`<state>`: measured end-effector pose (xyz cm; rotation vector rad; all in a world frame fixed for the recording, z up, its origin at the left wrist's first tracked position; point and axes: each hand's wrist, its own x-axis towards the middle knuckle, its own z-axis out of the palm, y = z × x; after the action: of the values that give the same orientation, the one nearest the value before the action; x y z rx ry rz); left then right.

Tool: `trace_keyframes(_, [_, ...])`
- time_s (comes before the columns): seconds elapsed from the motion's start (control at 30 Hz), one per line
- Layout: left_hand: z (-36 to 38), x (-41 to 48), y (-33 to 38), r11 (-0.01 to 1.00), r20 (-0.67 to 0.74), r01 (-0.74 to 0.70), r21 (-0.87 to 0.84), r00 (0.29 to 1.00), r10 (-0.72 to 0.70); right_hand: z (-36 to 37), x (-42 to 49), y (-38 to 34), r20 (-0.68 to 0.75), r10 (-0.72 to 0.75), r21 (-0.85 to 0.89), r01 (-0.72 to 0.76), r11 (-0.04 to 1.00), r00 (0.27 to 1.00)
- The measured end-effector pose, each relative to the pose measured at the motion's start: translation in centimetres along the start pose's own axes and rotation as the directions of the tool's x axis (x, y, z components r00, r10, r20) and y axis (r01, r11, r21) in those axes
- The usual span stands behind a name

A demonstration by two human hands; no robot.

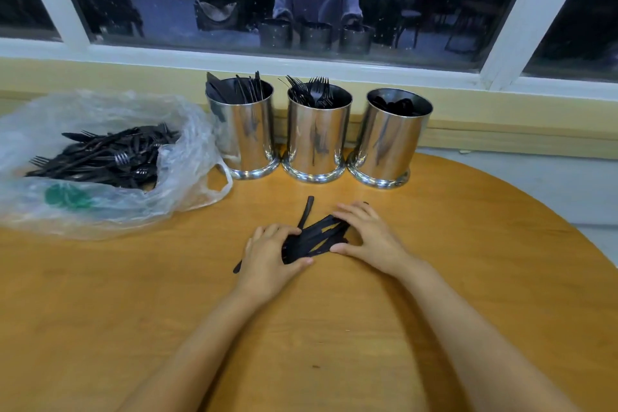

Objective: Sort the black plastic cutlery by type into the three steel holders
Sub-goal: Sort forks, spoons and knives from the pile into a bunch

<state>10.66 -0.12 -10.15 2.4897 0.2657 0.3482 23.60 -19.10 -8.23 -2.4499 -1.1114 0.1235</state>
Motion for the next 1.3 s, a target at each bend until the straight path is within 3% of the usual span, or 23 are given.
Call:
trace_keyframes(0.23, [-1.0,3.0,-1.0,0.990,0.157,-0.111,-0.087,0.980,0.124,1.6,-0.8,-0.1,-0.156,-0.054,0.055,0.063,0.997,0.986])
trace_keyframes(0.47, [-1.8,1.1,-2.8,0.989,0.029,-0.048,-0.141,0.998,0.053,0.1,-2.5,2.8,-0.215,0.155,0.094,-0.138,0.986,0.964])
trace_keyframes(0.6, [-1.0,2.1,-1.1,0.974,0.129,-0.041,-0.221,0.989,0.071,1.4,-1.9,0.2,-0.141,0.074,0.155,-0.052,0.986,0.987])
trace_keyframes(0.73, [-0.7,2.5,-1.0,0.973,0.130,-0.085,-0.215,0.985,0.114,0.5,-1.2,-1.1,-0.187,0.026,0.193,0.011,0.981,0.982])
trace_keyframes(0.83, [-1.6,2.2,-1.6,0.987,0.077,-0.078,-0.138,0.993,0.089,-0.4,0.3,-1.4,0.004,-0.045,0.031,0.045,0.999,0.999])
trace_keyframes(0.93, [-2.4,1.8,-2.4,0.997,0.118,-0.044,-0.065,0.992,0.051,-0.1,1.4,-1.7,0.192,-0.067,-0.010,0.070,0.997,0.979])
trace_keyframes(1.17, [-2.5,1.1,-2.2,0.983,0.089,-0.054,-0.176,0.994,0.070,0.4,1.5,-2.9,0.138,-0.151,-0.066,0.161,0.985,0.979])
trace_keyframes(1.3, [-2.3,0.9,-1.8,0.979,0.065,-0.078,-0.188,0.994,0.091,0.7,1.4,-4.0,0.168,-0.117,-0.104,0.136,0.985,0.979])
